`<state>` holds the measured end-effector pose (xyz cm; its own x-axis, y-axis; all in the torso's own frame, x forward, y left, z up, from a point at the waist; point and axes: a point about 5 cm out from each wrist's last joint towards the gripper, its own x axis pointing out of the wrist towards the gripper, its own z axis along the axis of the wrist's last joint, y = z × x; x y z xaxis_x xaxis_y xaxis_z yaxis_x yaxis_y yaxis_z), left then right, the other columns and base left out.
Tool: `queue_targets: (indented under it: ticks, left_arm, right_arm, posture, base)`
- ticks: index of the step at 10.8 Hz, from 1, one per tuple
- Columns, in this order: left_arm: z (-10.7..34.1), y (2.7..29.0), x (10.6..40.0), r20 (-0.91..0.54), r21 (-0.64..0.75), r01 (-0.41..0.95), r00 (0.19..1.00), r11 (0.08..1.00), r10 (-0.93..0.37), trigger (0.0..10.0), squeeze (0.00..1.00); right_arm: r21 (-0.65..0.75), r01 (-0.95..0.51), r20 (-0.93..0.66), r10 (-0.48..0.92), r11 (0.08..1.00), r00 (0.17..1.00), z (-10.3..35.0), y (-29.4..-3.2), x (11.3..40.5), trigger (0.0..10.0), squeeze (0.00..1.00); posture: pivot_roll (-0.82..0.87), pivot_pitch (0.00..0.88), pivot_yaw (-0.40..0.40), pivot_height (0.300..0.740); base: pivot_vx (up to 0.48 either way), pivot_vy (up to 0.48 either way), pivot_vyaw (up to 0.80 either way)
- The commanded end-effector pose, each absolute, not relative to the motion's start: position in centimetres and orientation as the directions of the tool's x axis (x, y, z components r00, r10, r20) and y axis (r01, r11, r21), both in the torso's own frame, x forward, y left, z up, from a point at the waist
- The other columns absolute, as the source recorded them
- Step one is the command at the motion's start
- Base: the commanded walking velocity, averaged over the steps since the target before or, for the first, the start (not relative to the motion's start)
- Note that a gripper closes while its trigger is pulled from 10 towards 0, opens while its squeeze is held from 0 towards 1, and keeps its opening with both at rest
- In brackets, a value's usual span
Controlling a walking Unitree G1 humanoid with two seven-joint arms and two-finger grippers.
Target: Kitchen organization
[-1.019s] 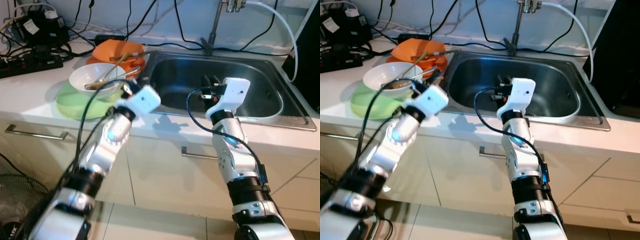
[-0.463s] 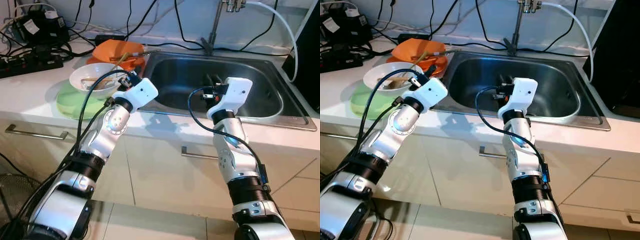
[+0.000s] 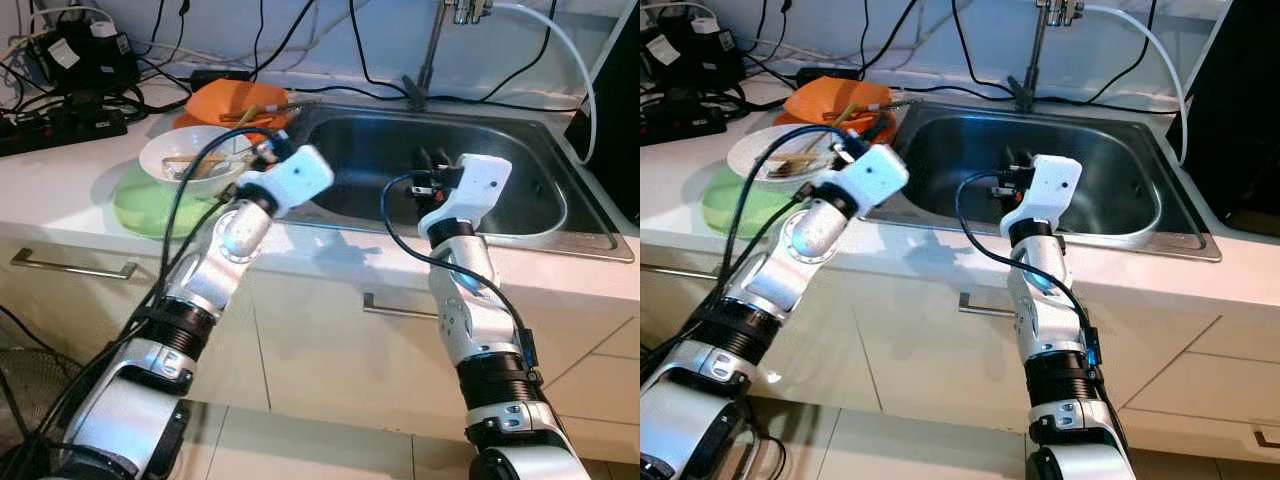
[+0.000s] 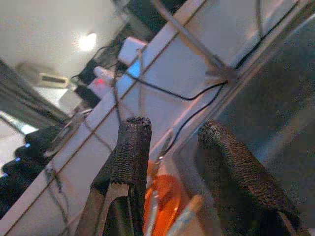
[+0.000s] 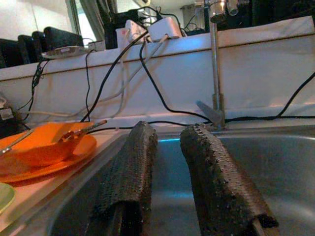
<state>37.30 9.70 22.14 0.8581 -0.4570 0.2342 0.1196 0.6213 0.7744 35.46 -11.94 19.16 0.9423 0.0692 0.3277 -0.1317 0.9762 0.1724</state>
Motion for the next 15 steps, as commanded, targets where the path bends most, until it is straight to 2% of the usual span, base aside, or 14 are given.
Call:
queue_targets:
  ticks: [1,7,15]
  left_arm:
    - [22.1,9.0,37.1,0.212,0.794,0.147,0.842,0.59,-0.495,10.0,0.0]
    - [21.6,10.4,38.7,0.106,0.918,0.073,0.902,0.39,-0.418,10.0,0.0]
    - [20.7,10.4,39.8,0.026,0.937,0.106,0.929,0.333,-0.369,10.0,0.0]
  right_arm:
    - [0.176,-0.133,0.35,0.064,0.975,0.934,19.8,-11.9,35.6,10.0,0.0]
    - [0.177,-0.141,0.346,0.073,0.974,0.935,19.6,-11.7,35.6,10.0,0.0]
    - [0.184,-0.131,0.342,0.061,0.974,0.938,19.5,-11.8,35.6,10.0,0.0]
  posture:
    - [0.16,0.0,-0.015,0.74]
    - [0.16,0.0,-0.007,0.74]
    - [0.16,0.0,-0.007,0.74]
  base:
    - [0.0,0.0,0.0]
    - [0.0,0.0,0.0]
    - [0.0,0.0,0.0]
